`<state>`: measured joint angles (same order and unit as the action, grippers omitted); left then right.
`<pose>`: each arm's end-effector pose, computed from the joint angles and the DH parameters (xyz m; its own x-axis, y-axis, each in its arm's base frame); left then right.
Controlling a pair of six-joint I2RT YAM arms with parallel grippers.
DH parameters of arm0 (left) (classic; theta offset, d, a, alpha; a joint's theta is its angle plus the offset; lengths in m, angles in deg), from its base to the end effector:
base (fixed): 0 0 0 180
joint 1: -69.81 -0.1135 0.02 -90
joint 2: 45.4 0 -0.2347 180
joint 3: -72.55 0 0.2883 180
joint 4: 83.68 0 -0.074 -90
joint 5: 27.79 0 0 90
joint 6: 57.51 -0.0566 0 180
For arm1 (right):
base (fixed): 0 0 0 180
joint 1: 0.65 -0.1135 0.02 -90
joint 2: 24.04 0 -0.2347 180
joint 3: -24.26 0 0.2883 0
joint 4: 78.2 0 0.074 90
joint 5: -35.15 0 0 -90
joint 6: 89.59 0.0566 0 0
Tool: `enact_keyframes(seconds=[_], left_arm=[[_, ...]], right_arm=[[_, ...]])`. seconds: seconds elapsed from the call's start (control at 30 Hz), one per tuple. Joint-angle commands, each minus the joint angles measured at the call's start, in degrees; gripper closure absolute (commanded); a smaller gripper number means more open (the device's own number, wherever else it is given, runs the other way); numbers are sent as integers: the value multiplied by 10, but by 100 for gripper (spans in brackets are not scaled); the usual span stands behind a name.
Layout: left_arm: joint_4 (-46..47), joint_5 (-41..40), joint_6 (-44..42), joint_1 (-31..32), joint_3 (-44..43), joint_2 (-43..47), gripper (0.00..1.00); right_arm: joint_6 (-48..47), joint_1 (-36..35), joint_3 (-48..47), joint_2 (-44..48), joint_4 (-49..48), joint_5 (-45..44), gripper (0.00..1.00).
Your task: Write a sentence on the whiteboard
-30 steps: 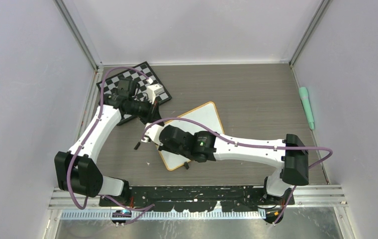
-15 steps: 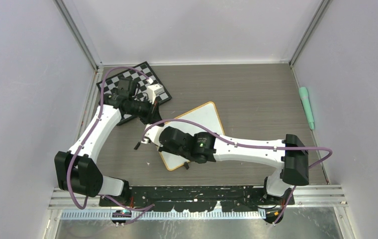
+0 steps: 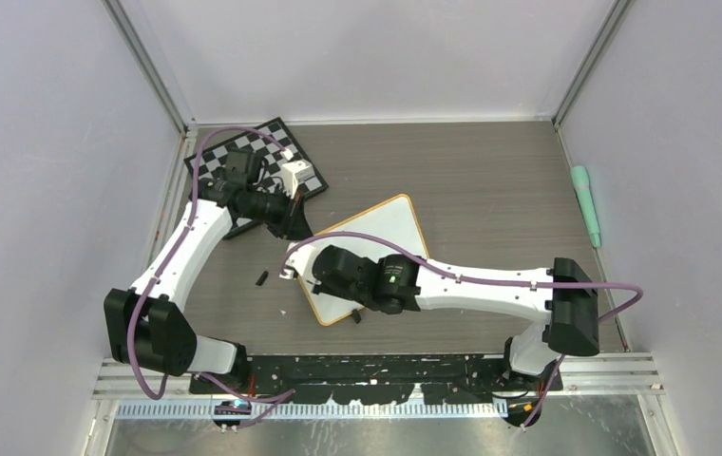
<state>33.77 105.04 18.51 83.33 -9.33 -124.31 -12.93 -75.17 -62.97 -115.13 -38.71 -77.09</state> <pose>0.3034 -0.1125 0.2591 -0.6913 0.3485 -0.6330 0.6937 0.5651 -0.4466 0.1285 0.3836 0.2420 0.0106 -0.7619 -0.6476 -0.8388 0.3458 -0.4206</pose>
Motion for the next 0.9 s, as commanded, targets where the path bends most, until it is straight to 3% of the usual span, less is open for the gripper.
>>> enact_keyframes(seconds=[0.0, 0.87], left_arm=[[-13, -4, -3, 11, -2, -13, 100], [-16, -3, -5, 12, 1, -6, 100]], right_arm=[[4, 2, -28, 43, 0, 7, 100], [-23, 7, -43, -2, -36, -32, 100]])
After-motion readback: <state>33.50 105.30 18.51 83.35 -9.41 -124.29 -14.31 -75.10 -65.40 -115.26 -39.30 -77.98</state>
